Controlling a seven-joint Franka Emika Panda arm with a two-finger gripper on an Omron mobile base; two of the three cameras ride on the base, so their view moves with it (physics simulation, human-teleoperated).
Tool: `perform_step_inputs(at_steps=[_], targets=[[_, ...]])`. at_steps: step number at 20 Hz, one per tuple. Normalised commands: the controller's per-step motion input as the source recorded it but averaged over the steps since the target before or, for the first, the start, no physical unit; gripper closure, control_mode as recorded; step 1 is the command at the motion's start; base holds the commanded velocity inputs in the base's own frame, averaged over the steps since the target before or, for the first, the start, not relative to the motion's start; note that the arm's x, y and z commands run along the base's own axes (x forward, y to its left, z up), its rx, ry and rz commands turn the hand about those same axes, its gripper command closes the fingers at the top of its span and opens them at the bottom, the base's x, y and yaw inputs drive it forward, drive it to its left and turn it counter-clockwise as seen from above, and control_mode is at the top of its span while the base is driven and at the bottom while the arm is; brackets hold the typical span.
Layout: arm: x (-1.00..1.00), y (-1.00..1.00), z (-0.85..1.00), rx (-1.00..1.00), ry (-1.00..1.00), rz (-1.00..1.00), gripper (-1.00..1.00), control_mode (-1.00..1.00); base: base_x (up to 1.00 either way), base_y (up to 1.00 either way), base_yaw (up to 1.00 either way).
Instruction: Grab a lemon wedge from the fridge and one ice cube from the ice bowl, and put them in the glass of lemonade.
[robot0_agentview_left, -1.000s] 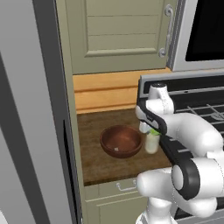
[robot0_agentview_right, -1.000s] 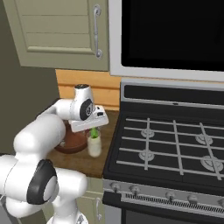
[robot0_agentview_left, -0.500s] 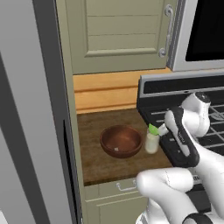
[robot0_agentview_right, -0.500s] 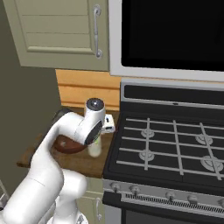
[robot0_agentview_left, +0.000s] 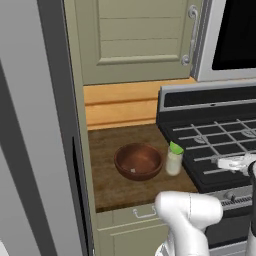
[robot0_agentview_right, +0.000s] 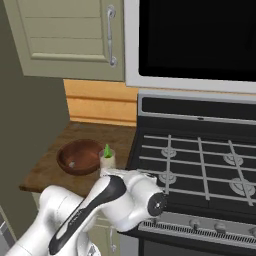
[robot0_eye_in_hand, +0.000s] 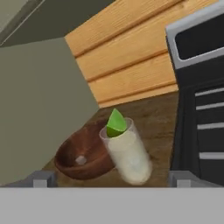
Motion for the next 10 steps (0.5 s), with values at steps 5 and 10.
perform_step_inputs(at_steps=[5, 10], targets=[[-0.28, -0.52, 1.0, 0.27, -0.29, -0.23, -1.0, -1.0, 0.0, 0.0, 0.0], [-0.31, -0.04, 1.0, 0.05, -0.38, -0.16, -1.0, -1.0, 0.0, 0.0, 0.0]])
